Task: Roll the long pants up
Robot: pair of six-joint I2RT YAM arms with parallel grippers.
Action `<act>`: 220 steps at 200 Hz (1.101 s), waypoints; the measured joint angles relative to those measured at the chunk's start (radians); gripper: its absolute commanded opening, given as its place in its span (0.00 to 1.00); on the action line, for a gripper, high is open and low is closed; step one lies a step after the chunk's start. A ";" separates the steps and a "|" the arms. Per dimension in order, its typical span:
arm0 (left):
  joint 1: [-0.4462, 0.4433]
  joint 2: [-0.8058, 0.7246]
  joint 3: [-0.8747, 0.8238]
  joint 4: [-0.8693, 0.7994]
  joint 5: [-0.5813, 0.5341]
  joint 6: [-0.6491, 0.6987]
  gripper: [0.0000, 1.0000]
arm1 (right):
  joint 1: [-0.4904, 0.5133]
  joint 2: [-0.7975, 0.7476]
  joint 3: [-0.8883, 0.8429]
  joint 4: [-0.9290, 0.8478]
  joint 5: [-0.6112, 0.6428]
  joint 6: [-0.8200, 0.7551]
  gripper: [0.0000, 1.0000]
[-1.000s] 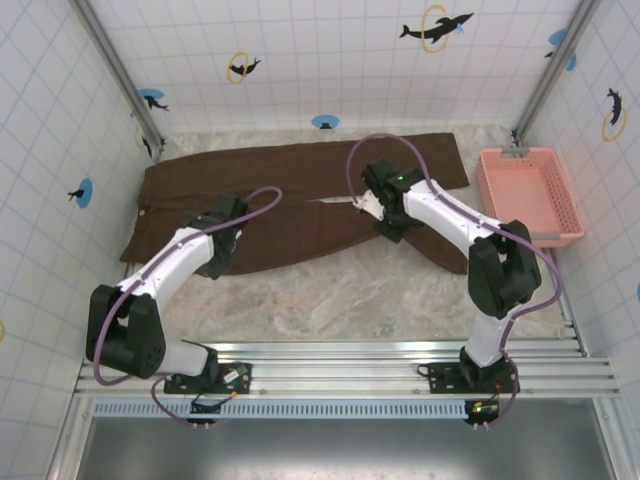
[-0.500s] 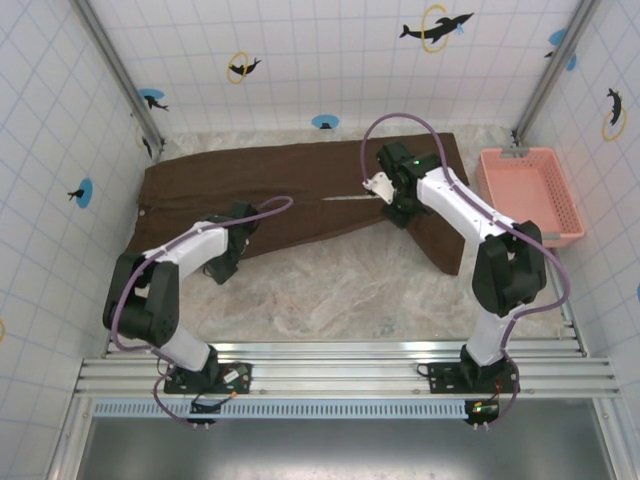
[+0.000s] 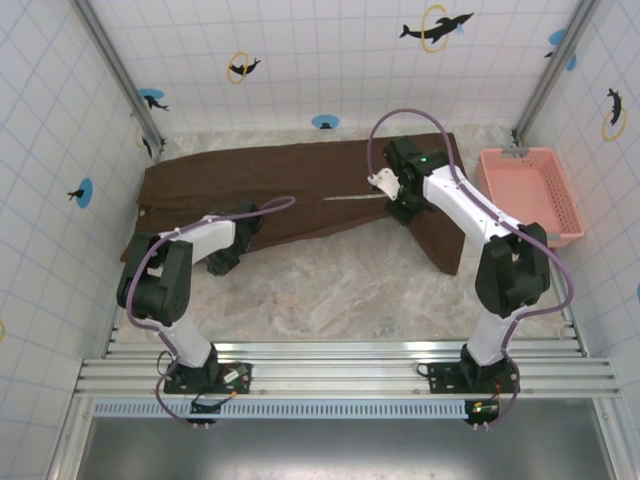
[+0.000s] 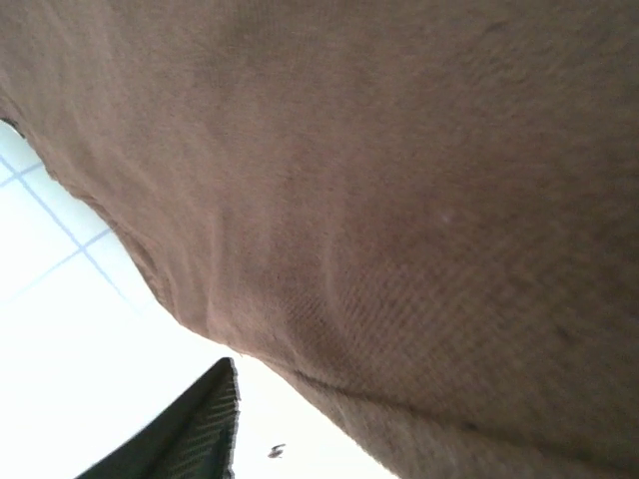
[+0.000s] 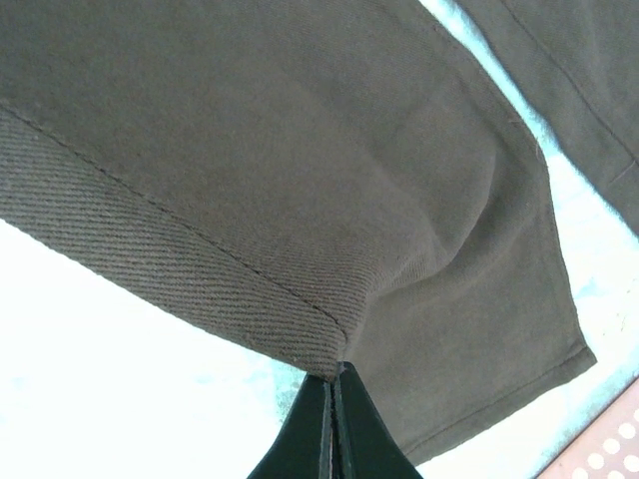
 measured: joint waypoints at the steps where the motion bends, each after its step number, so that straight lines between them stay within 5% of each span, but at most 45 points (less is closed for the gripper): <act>1: 0.002 0.001 0.002 0.000 0.000 -0.002 0.29 | 0.000 -0.002 -0.001 0.000 0.000 0.000 0.00; 15: 0.034 0.027 0.038 -0.005 -0.005 -0.014 0.00 | -0.012 -0.029 -0.030 0.002 -0.003 0.000 0.00; 79: 0.072 0.043 0.096 -0.043 -0.045 -0.046 0.00 | -0.024 -0.144 -0.188 0.050 -0.065 -0.010 0.00; 134: 0.072 -0.278 -0.034 -0.093 -0.046 -0.055 0.00 | 0.063 -0.323 -0.388 0.030 -0.061 0.002 0.00; 220: 0.073 -0.544 -0.070 -0.209 -0.006 -0.008 0.00 | 0.163 -0.349 -0.386 -0.092 0.017 0.052 0.00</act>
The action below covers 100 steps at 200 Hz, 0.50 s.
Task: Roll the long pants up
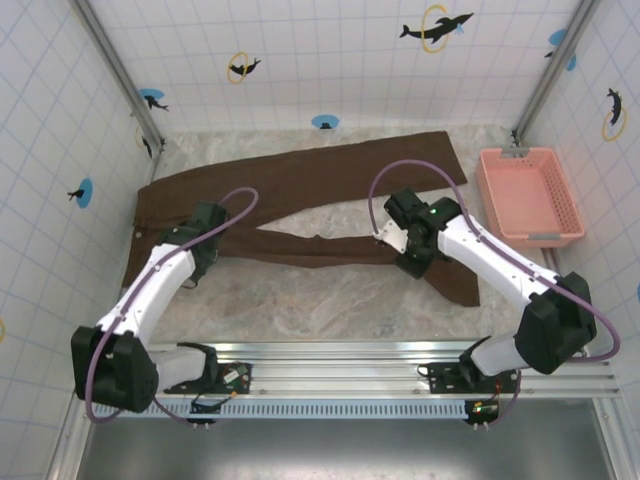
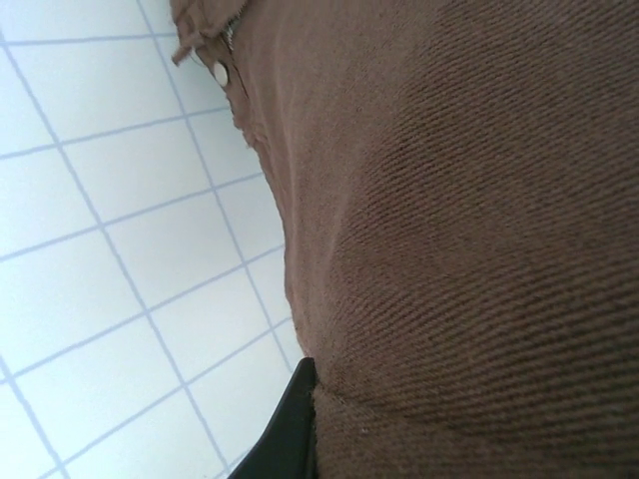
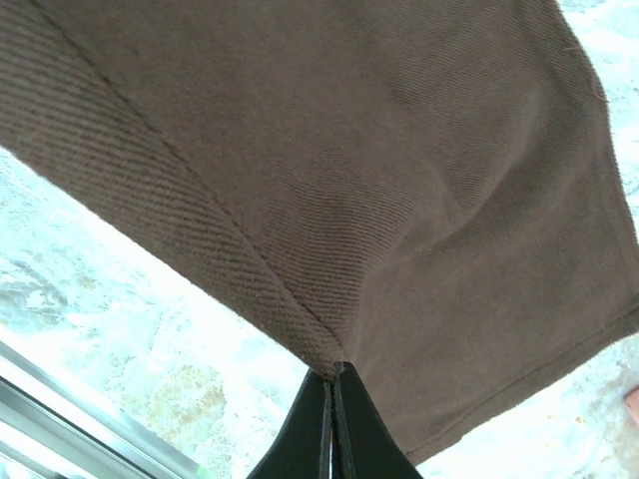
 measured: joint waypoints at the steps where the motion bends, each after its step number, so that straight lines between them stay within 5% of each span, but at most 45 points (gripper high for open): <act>1: 0.000 -0.003 0.000 0.000 0.000 0.002 0.00 | 0.000 0.000 0.002 0.000 0.000 0.000 0.00; 39: 0.009 0.081 0.093 0.021 -0.011 0.111 0.00 | -0.086 0.117 0.240 -0.035 0.048 -0.016 0.00; 100: 0.031 0.380 0.542 0.138 0.040 0.262 0.00 | -0.202 0.491 0.795 -0.117 0.156 -0.060 0.00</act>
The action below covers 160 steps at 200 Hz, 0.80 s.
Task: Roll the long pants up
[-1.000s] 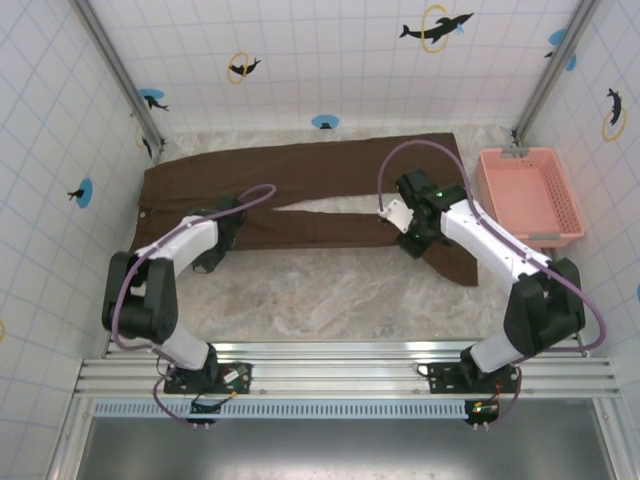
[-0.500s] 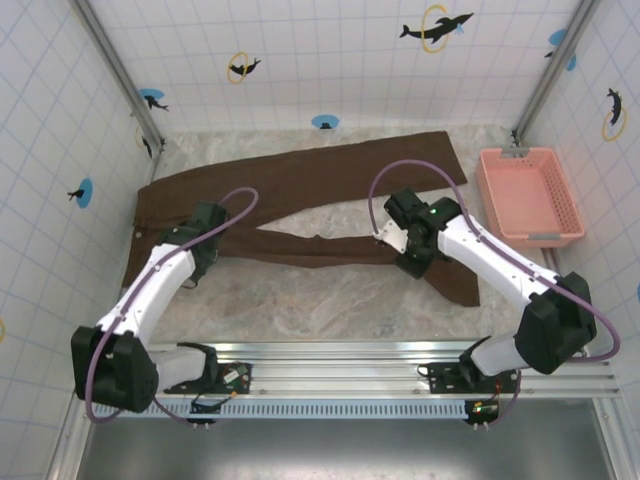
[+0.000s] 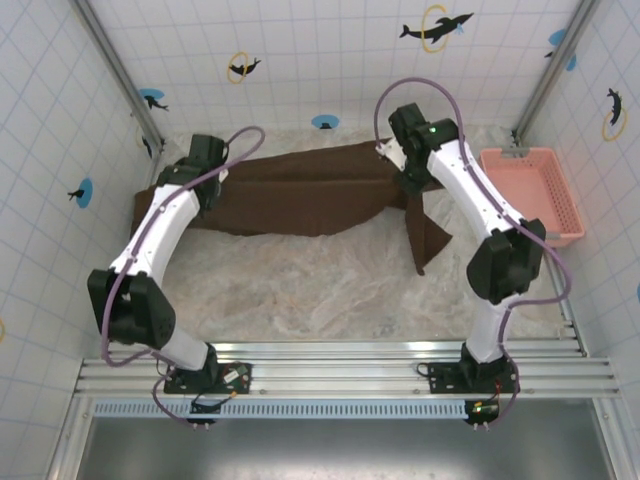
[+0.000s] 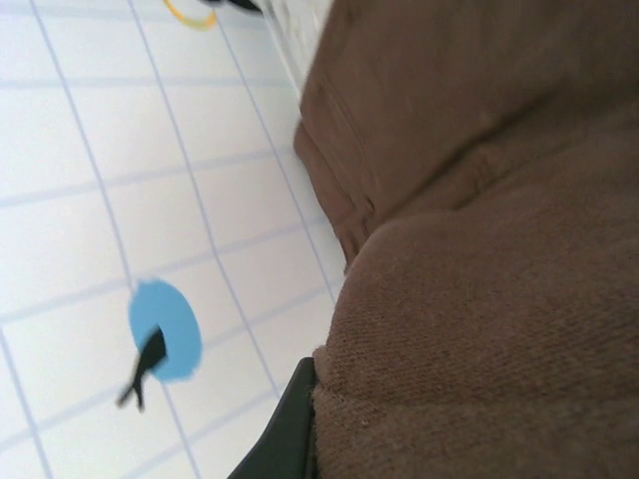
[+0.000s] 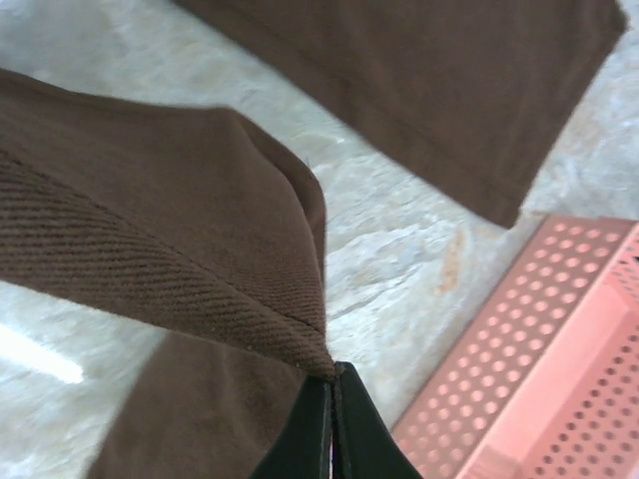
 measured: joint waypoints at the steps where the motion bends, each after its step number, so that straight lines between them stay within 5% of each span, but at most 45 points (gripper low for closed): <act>1: 0.000 0.003 0.004 0.001 0.001 0.002 0.00 | -0.002 0.007 0.011 -0.003 0.004 0.000 0.00; 75: 0.056 0.260 0.243 -0.020 0.103 0.051 0.00 | -0.119 0.365 0.501 -0.019 -0.147 0.014 0.00; 160: 0.094 0.609 0.615 -0.068 0.110 0.047 0.02 | -0.102 0.562 0.642 0.095 -0.154 -0.001 0.00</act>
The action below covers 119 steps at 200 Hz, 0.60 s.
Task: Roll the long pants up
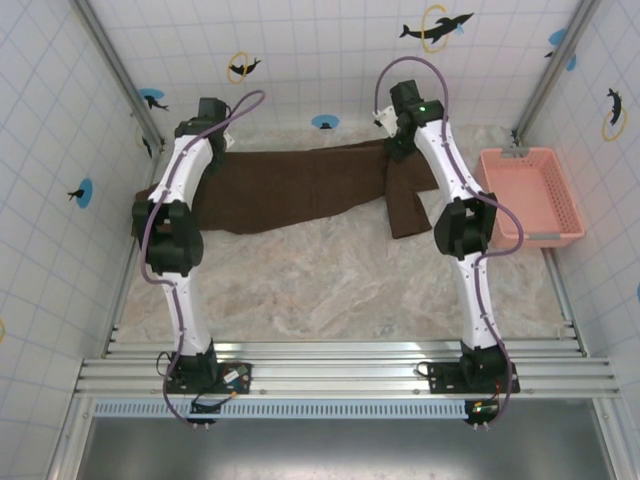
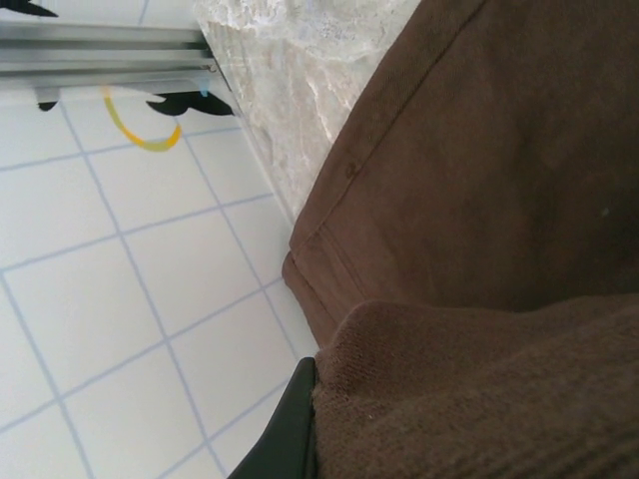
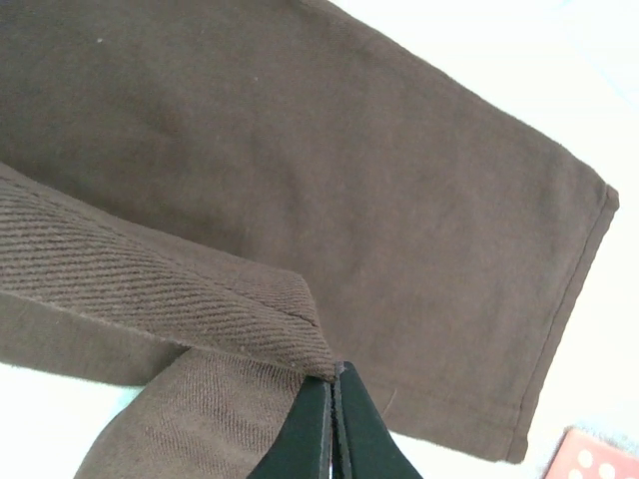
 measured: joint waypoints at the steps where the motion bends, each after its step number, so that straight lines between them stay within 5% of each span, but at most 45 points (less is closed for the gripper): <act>1: 0.000 0.003 0.002 -0.001 0.000 -0.001 0.02 | 0.000 0.001 0.000 0.002 0.002 -0.001 0.00; 42: 0.007 0.164 0.111 -0.001 -0.025 -0.006 0.07 | 0.047 0.079 0.039 0.120 0.043 -0.027 0.00; 77: 0.007 0.322 0.214 -0.001 -0.039 -0.034 0.41 | 0.082 0.118 0.047 0.235 0.070 -0.053 0.01; 100: 0.007 0.385 0.260 0.001 -0.050 -0.044 0.62 | 0.099 0.161 0.077 0.320 0.117 -0.063 0.35; 110: 0.007 0.398 0.271 0.004 -0.058 -0.057 0.69 | 0.105 0.183 0.095 0.359 0.145 -0.068 0.67; 119: 0.008 0.404 0.278 0.006 -0.065 -0.056 0.76 | 0.108 0.203 0.111 0.390 0.172 -0.064 0.83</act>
